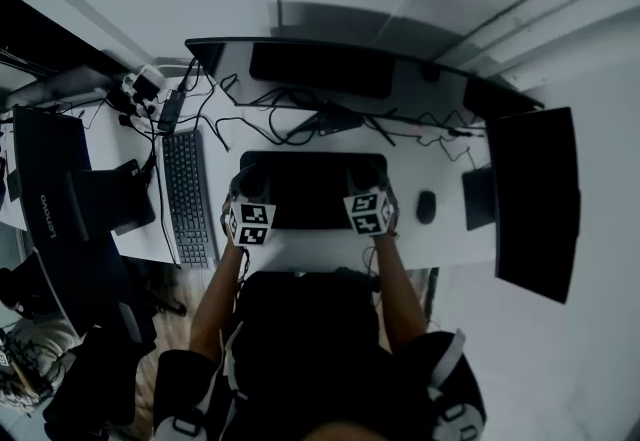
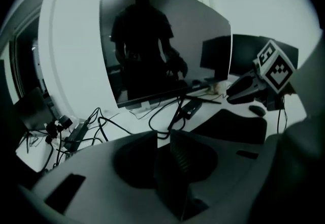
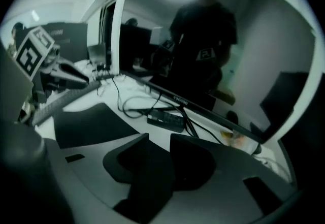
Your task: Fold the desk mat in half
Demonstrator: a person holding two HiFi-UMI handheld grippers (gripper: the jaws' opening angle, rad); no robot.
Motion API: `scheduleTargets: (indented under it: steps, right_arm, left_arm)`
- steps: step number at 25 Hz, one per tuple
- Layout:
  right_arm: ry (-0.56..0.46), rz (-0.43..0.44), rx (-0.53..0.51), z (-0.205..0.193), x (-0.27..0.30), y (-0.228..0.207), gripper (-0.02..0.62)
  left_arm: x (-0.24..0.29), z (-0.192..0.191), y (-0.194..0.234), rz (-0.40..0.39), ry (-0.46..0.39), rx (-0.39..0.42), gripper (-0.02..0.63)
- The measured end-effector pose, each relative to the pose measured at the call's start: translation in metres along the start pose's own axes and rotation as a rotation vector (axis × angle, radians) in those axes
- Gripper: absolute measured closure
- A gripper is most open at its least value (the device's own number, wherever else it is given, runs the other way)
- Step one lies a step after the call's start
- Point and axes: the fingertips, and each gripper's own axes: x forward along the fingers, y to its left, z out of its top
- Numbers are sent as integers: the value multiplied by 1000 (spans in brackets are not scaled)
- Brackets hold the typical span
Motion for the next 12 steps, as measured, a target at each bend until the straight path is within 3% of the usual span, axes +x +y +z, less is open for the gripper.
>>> scheduleTargets:
  steps: [5, 12]
  right_arm:
    - [-121, -3, 178, 22, -68, 18, 517]
    - [-313, -83, 319, 44, -161, 34, 575]
  left_arm:
    - [-77, 44, 0, 14, -202, -16, 597]
    - [-164, 71, 1, -5, -375, -13, 600]
